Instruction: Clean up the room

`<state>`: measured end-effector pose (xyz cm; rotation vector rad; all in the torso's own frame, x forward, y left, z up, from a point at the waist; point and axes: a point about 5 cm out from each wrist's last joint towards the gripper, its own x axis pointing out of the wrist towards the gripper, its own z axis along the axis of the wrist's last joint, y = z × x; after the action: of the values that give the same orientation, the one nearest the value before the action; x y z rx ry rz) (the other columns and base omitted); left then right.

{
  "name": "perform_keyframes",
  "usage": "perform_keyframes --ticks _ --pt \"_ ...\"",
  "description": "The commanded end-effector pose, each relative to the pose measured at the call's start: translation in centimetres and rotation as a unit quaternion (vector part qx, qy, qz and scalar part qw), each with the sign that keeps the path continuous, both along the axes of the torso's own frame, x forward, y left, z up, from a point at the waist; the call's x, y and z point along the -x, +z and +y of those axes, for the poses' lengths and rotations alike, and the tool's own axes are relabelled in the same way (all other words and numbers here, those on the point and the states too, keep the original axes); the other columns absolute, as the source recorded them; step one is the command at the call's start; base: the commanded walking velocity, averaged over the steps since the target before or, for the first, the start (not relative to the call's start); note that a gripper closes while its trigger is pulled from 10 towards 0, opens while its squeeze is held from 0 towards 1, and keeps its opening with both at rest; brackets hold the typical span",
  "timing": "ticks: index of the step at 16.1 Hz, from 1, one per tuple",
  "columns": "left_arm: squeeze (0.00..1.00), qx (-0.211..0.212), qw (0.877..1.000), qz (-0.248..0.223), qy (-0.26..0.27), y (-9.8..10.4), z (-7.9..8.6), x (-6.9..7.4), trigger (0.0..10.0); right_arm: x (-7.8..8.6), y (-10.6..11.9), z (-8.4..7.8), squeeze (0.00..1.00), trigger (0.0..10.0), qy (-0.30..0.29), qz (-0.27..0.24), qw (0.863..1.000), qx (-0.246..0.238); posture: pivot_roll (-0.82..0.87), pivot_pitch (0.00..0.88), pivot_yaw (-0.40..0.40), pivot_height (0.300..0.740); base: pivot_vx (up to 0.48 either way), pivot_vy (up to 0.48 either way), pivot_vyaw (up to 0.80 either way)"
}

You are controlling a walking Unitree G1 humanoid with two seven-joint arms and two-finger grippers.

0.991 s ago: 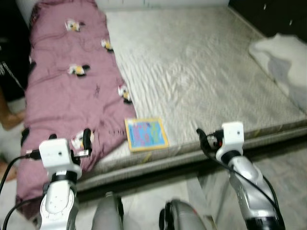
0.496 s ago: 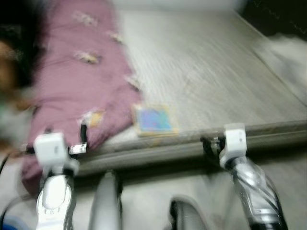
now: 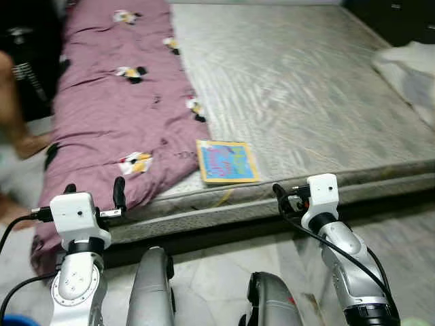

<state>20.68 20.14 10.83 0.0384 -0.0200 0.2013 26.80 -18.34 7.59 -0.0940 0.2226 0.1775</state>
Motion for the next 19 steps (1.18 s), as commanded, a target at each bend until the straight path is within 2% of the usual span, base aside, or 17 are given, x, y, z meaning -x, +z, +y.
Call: perform_keyframes --ticks 1,14,19 --pt "0.00 0.001 1.000 -0.003 -0.004 0.1 -0.1 0.0 10.0 0.0 -0.1 -0.5 0.00 10.0 -0.006 0.002 1.000 0.003 0.01 0.126 -0.061 0.636 0.281 0.000 0.00" --pt "0.00 0.011 1.000 0.003 -0.009 -0.3 -0.5 0.0 10.0 0.1 -0.1 -0.6 0.00 10.0 -0.002 0.004 1.000 0.009 0.00 0.135 -0.067 0.636 0.385 0.000 0.00" --pt "0.00 0.007 1.000 0.007 0.007 -0.4 0.7 -0.9 10.0 0.1 -0.1 -0.8 0.00 10.0 -0.002 0.006 1.000 0.011 -0.01 0.140 -0.071 0.636 0.209 0.000 0.00"
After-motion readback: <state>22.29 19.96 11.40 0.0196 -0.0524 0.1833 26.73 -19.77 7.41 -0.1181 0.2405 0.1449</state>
